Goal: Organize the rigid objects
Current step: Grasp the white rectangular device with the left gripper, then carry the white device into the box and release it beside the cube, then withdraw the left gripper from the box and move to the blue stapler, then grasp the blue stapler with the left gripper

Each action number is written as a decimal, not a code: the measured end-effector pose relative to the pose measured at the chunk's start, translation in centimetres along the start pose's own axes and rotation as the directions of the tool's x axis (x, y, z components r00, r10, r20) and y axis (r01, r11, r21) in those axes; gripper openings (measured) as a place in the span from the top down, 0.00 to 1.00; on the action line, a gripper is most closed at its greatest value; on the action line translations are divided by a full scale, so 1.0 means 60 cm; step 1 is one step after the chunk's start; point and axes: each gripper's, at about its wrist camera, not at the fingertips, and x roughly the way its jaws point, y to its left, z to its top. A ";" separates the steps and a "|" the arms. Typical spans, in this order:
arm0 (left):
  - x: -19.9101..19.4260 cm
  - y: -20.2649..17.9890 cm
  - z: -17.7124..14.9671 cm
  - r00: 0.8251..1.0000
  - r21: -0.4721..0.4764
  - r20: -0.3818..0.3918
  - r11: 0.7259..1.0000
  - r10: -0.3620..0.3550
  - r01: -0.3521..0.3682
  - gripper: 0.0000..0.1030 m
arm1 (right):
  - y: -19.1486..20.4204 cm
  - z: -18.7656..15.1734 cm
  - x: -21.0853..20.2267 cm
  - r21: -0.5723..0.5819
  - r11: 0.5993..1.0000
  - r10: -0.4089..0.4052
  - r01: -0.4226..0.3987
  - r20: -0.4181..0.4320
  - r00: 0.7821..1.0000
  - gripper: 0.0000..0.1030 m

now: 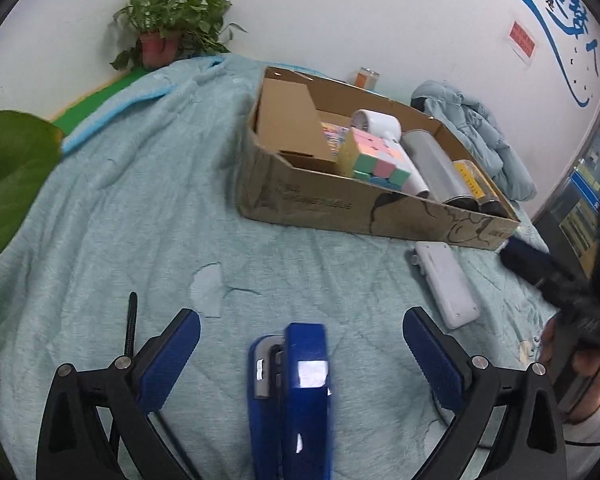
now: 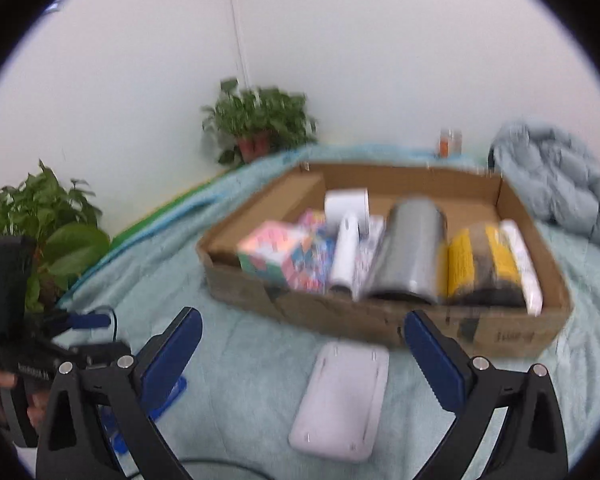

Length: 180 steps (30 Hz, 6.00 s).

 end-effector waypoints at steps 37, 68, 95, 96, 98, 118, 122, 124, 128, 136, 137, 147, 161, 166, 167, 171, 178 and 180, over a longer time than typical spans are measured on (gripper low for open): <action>0.138 -0.224 -0.047 0.899 -0.027 -0.289 0.941 -0.329 0.336 0.69 | -0.007 -0.154 -0.007 0.337 0.940 0.158 -0.051 -0.300 0.941 0.40; 0.116 -0.076 0.432 0.967 0.019 0.005 0.967 -0.254 0.254 0.69 | 0.045 0.257 0.185 0.022 0.986 0.168 -0.167 -0.202 0.965 0.38; 0.104 -0.091 0.352 0.976 0.166 0.207 0.986 -0.067 0.033 0.01 | -0.043 0.187 0.129 0.032 0.999 -0.037 0.042 -0.147 0.988 0.23; 0.092 -0.094 0.340 0.974 0.171 0.222 0.985 -0.048 0.010 0.01 | -0.045 0.169 0.118 0.048 0.998 -0.038 0.045 -0.142 0.989 0.23; 0.056 -0.101 0.307 0.965 0.176 0.264 0.983 -0.006 -0.042 0.01 | -0.047 0.134 0.098 0.070 0.996 -0.036 0.047 -0.140 0.989 0.23; -0.114 -0.090 0.079 0.985 0.135 0.036 0.976 0.169 -0.172 0.01 | 0.031 -0.015 -0.069 0.022 0.996 0.086 -0.084 -0.179 0.980 0.23; -0.020 -0.057 -0.030 0.984 0.024 -0.169 0.998 0.053 -0.049 0.09 | 0.042 -0.069 -0.092 0.051 0.991 0.128 -0.120 -0.218 0.967 0.23; 0.011 -0.053 -0.067 0.973 0.012 -0.225 0.999 0.043 -0.041 0.24 | 0.044 -0.092 -0.098 0.062 0.990 0.136 -0.125 -0.233 0.963 0.23; 0.021 -0.069 -0.104 0.973 0.037 -0.224 0.998 0.056 -0.048 0.27 | 0.053 -0.144 -0.095 0.090 0.983 0.178 -0.158 -0.294 0.939 0.23; 0.036 -0.094 -0.085 0.974 -0.020 -0.227 1.000 -0.015 0.011 0.38 | 0.060 -0.176 -0.090 0.119 0.978 0.203 -0.174 -0.315 0.927 0.23; 0.040 -0.106 -0.081 0.971 -0.030 -0.235 0.999 -0.042 0.036 0.38 | 0.056 -0.176 -0.090 0.124 0.978 0.197 -0.166 -0.313 0.929 0.23; 0.083 -0.209 -0.055 0.926 -0.179 -0.276 0.960 -0.259 0.215 0.15 | -0.031 -0.203 -0.114 0.206 0.975 0.139 -0.084 -0.270 0.953 0.23; 0.025 -0.151 -0.049 0.915 -0.178 -0.202 0.932 -0.349 0.316 0.15 | 0.019 -0.186 -0.071 0.115 0.986 0.150 -0.125 -0.251 0.956 0.23; 0.040 -0.147 -0.047 0.909 -0.179 -0.203 0.927 -0.364 0.331 0.15 | 0.031 -0.177 -0.043 0.037 0.995 0.098 -0.091 -0.281 0.955 0.32; 0.043 -0.146 -0.047 0.908 -0.181 -0.203 0.926 -0.366 0.332 0.15 | 0.034 -0.175 -0.038 0.014 0.996 0.084 -0.084 -0.284 0.955 0.41; 0.062 -0.141 -0.052 0.894 -0.212 -0.223 0.914 -0.389 0.345 0.15 | 0.045 -0.179 -0.022 -0.073 0.997 0.014 -0.036 -0.286 0.958 0.54; 0.088 -0.142 -0.067 0.872 -0.234 -0.256 0.902 -0.418 0.364 0.15 | -0.013 -0.176 -0.028 0.222 0.968 0.179 -0.114 -0.298 0.938 0.59; 0.092 -0.140 -0.069 0.858 -0.260 -0.258 0.887 -0.445 0.382 0.16 | -0.030 -0.174 -0.022 0.324 0.932 0.264 -0.162 -0.301 0.916 0.59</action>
